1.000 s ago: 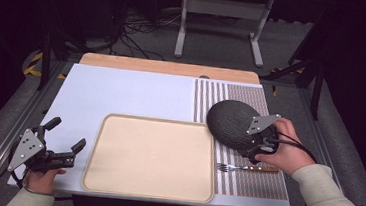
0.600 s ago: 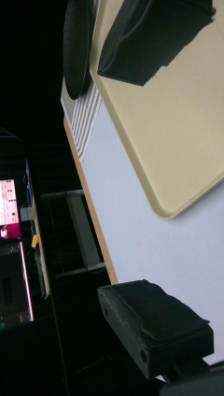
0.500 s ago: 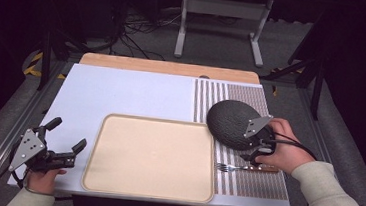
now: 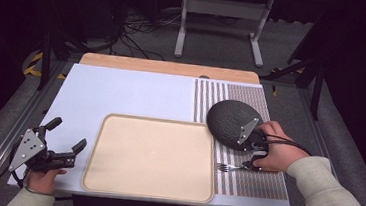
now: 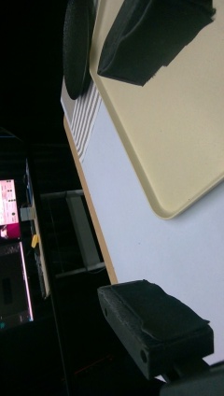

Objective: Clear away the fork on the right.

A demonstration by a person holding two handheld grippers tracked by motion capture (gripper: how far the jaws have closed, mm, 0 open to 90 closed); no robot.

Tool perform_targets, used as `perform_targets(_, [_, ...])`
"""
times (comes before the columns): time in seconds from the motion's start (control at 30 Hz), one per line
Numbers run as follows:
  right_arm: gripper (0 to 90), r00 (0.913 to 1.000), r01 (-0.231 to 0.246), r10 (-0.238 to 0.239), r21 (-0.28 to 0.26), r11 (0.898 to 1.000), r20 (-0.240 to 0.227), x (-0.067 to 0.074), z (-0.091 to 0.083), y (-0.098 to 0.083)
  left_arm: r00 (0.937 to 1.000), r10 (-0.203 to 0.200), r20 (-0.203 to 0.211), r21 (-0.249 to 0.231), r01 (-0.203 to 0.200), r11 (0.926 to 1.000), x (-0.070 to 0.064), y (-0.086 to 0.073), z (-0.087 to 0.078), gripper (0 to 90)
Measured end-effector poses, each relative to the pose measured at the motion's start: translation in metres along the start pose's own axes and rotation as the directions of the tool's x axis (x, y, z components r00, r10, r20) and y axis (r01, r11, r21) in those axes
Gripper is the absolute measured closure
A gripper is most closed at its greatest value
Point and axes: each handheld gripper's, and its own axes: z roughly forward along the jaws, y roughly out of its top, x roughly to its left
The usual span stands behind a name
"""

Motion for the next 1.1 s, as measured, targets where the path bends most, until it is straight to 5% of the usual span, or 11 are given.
perform_targets(0.4, [19.5, 0.9980, 0.037, -0.034, 0.058, 0.998, -0.053, 0.003, 0.005, -0.003, 1.0000, -0.002, -0.002, -0.002, 0.002, 1.0000, 0.000, 0.000, 0.000, 0.7])
perform_targets(0.53, [30.4, 0.9945, 0.082, -0.076, 0.085, 0.993, -0.072, 0.004, 0.010, -0.005, 1.0000, -0.002, 0.000, 0.001, 0.002, 1.0000, 0.000, 0.000, 0.000, 0.7])
perform_targets(0.67, [43.3, 0.9852, 0.135, -0.122, 0.104, 0.985, -0.121, 0.008, 0.016, -0.006, 1.0000, -0.002, 0.000, 0.002, 0.002, 1.0000, 0.000, 0.000, 0.000, 0.7])
perform_targets(1.1, [58.2, 0.9658, 0.223, -0.195, 0.165, 0.961, -0.170, 0.013, 0.026, -0.004, 1.0000, -0.001, -0.002, -0.002, 0.001, 1.0000, 0.000, 0.000, 0.000, 0.7])
